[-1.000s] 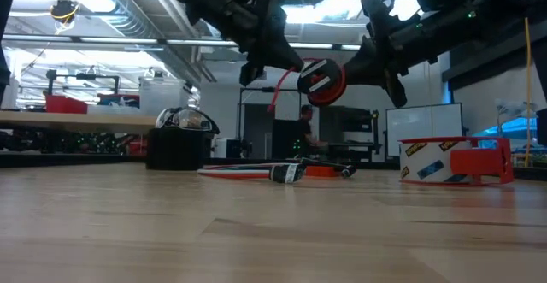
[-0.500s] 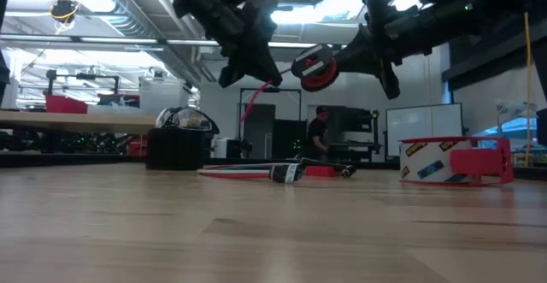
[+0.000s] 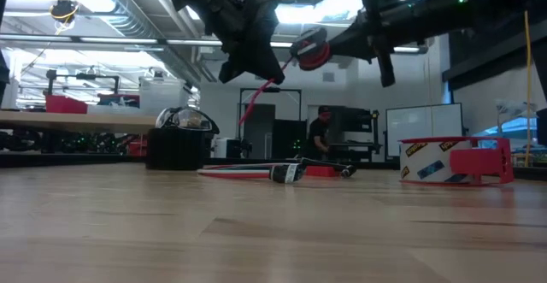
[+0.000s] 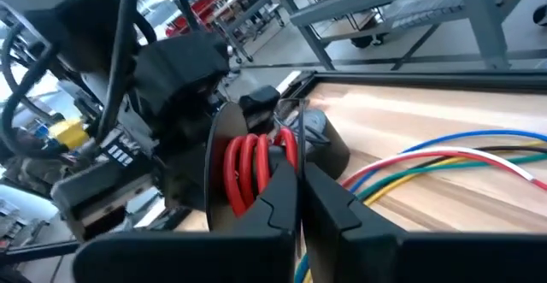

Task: Coil cords
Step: Coil the red wire onto the spool

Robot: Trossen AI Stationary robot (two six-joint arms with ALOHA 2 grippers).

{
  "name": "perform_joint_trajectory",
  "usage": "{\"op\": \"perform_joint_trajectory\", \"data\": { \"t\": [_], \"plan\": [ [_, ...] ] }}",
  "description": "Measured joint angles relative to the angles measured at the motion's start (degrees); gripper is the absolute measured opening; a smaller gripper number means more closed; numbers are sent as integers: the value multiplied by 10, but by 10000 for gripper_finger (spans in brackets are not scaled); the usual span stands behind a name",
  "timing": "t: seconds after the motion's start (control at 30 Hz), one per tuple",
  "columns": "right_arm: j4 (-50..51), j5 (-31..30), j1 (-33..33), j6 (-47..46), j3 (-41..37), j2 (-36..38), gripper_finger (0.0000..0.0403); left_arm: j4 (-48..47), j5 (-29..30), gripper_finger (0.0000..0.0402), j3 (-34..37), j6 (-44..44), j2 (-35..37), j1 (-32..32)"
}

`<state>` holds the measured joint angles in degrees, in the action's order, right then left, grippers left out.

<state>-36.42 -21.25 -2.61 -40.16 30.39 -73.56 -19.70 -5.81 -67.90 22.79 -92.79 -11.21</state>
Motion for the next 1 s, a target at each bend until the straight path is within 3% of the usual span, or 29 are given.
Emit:
{"op": "perform_joint_trajectory", "data": {
  "t": [0.37,1.0],
  "plan": [
    [-25,-2,0,0,0,0,7,39,7,41,0,-27,-8,21],
    [-80,-42,0,17,0,0,7,37,23,40,0,-31,-17,44]
  ]
}}
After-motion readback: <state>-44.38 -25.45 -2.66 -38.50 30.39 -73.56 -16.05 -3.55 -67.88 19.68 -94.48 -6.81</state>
